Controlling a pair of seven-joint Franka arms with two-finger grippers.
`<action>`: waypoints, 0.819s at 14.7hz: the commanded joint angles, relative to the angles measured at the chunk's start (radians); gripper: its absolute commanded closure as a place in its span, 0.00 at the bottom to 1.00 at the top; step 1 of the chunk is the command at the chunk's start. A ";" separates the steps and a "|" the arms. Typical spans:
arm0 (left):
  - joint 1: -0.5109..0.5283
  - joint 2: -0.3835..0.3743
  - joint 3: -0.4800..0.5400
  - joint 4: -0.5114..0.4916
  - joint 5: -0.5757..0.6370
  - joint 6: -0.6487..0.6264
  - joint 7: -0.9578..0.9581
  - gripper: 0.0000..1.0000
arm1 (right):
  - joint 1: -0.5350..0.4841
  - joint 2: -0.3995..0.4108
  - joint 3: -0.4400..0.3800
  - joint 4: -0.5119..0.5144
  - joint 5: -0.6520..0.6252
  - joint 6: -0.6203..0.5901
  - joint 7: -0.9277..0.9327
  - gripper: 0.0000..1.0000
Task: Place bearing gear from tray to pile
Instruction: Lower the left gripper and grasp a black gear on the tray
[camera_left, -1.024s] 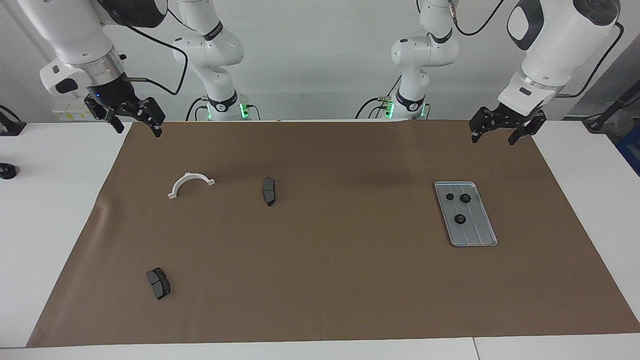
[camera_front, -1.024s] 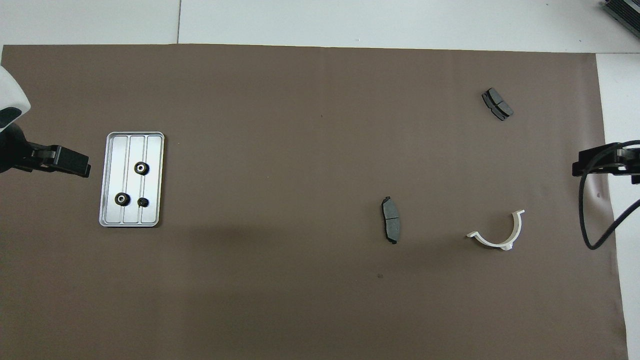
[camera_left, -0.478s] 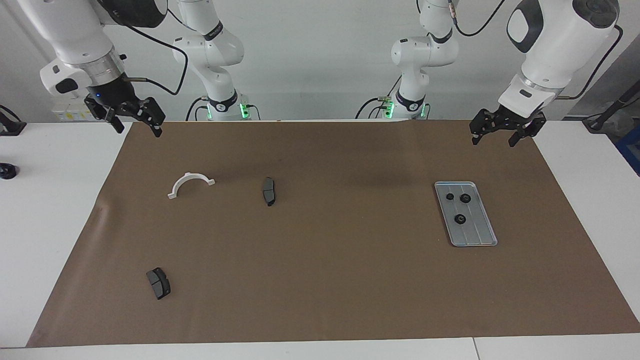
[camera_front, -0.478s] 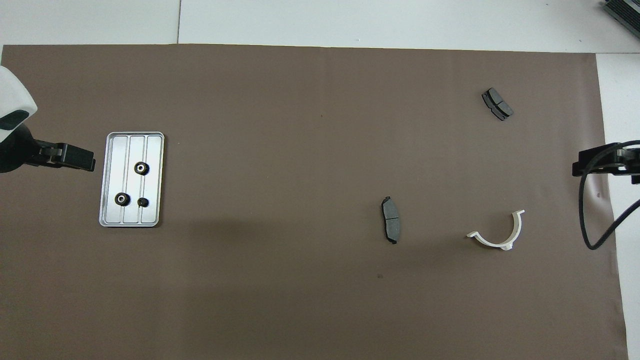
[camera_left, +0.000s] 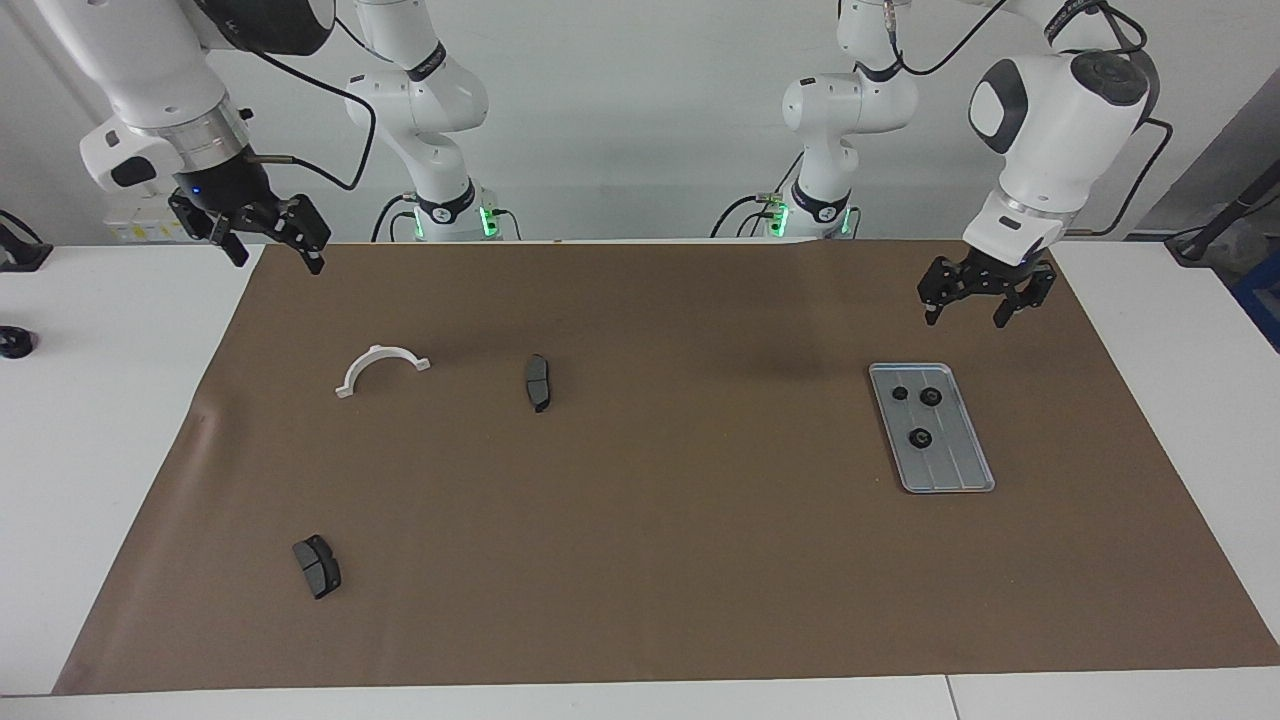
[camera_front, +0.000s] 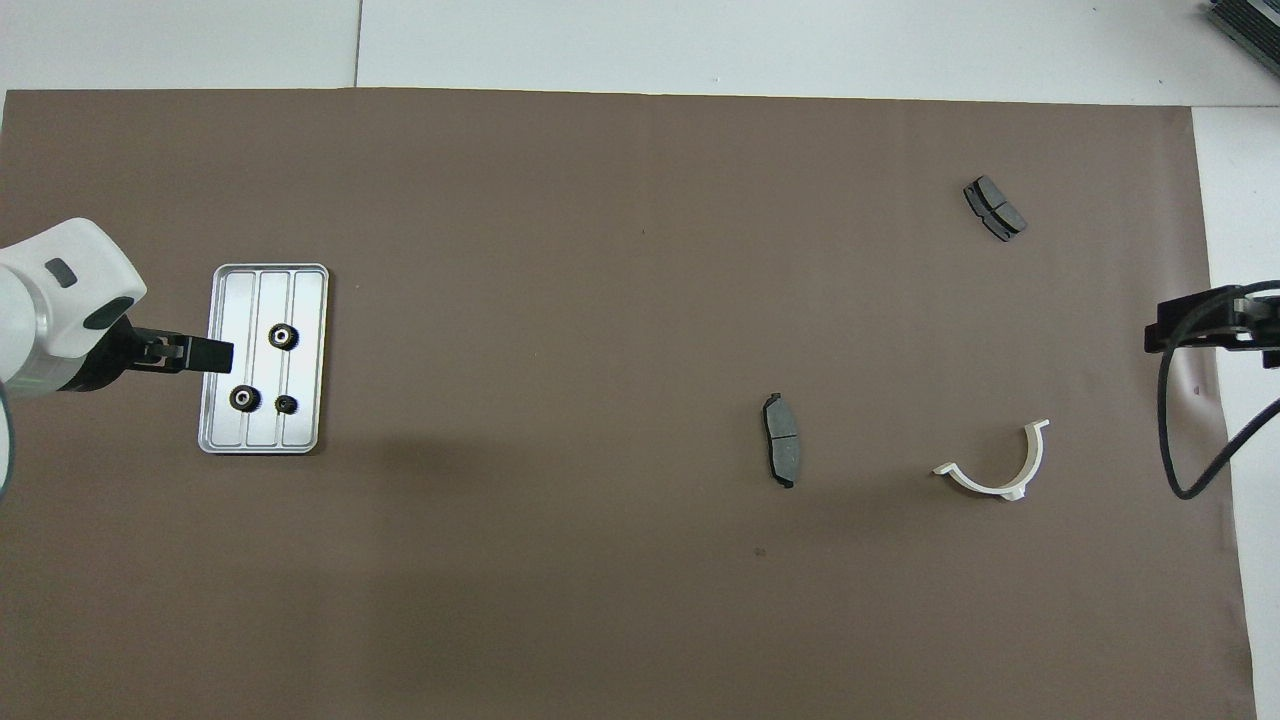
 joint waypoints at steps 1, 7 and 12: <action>0.034 -0.010 -0.007 -0.118 -0.005 0.136 0.000 0.04 | 0.001 -0.018 0.001 -0.013 0.003 -0.006 -0.013 0.00; 0.070 0.078 -0.007 -0.202 -0.003 0.354 0.017 0.17 | 0.001 -0.018 -0.001 -0.013 0.003 -0.006 -0.013 0.00; 0.073 0.106 -0.006 -0.258 -0.003 0.474 0.019 0.17 | 0.001 -0.018 -0.001 -0.013 0.005 -0.006 -0.013 0.00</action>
